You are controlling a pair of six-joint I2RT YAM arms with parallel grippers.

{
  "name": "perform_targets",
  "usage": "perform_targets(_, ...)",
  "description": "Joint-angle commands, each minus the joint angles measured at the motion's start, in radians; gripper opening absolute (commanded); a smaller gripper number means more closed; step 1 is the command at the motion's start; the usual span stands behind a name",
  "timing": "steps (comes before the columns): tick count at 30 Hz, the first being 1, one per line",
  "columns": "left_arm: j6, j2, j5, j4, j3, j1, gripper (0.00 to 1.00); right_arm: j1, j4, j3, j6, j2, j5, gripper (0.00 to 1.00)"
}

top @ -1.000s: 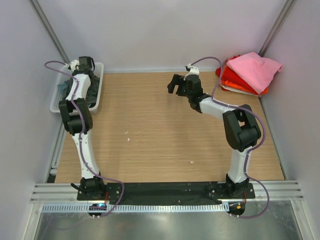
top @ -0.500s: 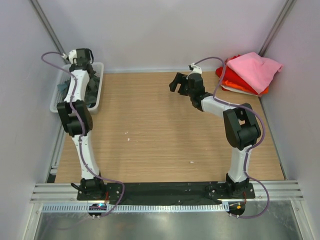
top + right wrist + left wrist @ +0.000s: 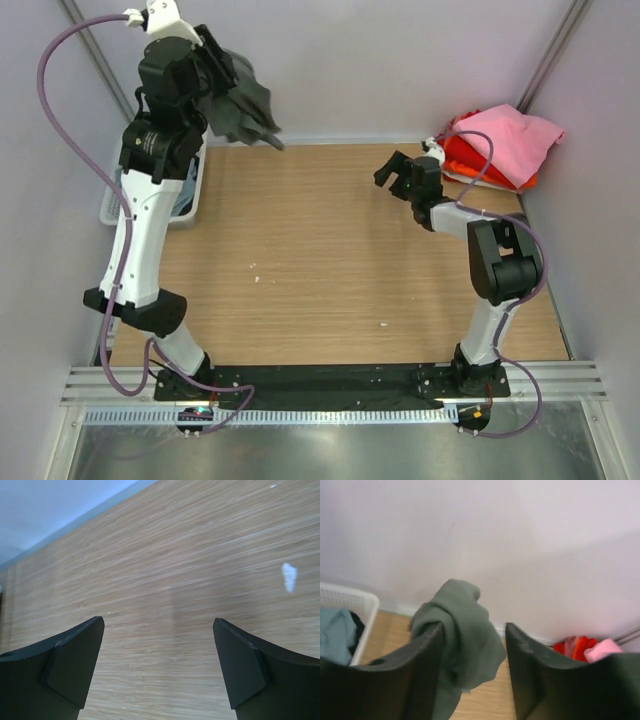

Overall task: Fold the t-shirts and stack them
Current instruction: Move the tshirt to the center of the board, then flatten the tshirt out

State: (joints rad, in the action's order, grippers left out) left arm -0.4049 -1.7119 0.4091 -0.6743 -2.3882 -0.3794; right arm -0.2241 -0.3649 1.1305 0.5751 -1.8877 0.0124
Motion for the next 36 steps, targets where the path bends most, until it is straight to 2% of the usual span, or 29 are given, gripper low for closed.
perform_targets(1,-0.017,-0.061,-0.044,-0.18,0.052,0.011,0.59,0.04,-0.114,-0.058,0.028,0.14,0.001,0.98)
perform_targets(2,-0.021,-0.051,-0.079,-0.22,0.096,0.011,0.7,0.048,-0.132,-0.073,0.025,0.153,0.006,1.0)
perform_targets(3,-0.029,-0.042,-0.125,-0.238,0.124,0.011,0.89,0.055,-0.138,-0.087,0.023,0.168,0.009,1.0)
perform_targets(7,-0.064,0.067,-0.08,-0.246,0.363,0.011,0.94,0.083,-0.141,-0.113,0.014,0.188,0.005,1.0)
perform_targets(8,-0.077,0.093,-0.07,-0.214,0.474,0.01,0.94,0.089,-0.141,-0.112,0.015,0.182,0.0,1.0)
perform_targets(13,-0.144,0.216,-0.088,-0.128,0.755,0.011,0.95,0.089,-0.08,-0.039,0.008,0.145,-0.112,1.0)
perform_targets(20,-0.253,0.169,-0.202,0.051,1.006,0.01,0.87,0.089,0.003,0.057,-0.003,0.052,-0.241,1.0)
perform_targets(24,-0.294,0.078,-0.285,0.134,1.046,-0.006,0.78,0.089,0.076,0.133,-0.009,-0.02,-0.285,1.0)
perform_targets(27,-0.31,-0.012,-0.293,0.17,1.04,-0.065,0.75,0.092,0.155,0.192,-0.017,-0.07,-0.272,1.0)
perform_targets(31,-0.333,-0.116,-0.282,0.208,1.008,-0.15,0.75,0.103,0.172,0.207,-0.004,-0.087,-0.273,1.0)
perform_targets(36,-0.364,-0.221,-0.288,0.243,0.962,-0.199,0.75,0.12,0.162,0.199,0.014,-0.09,-0.278,1.0)
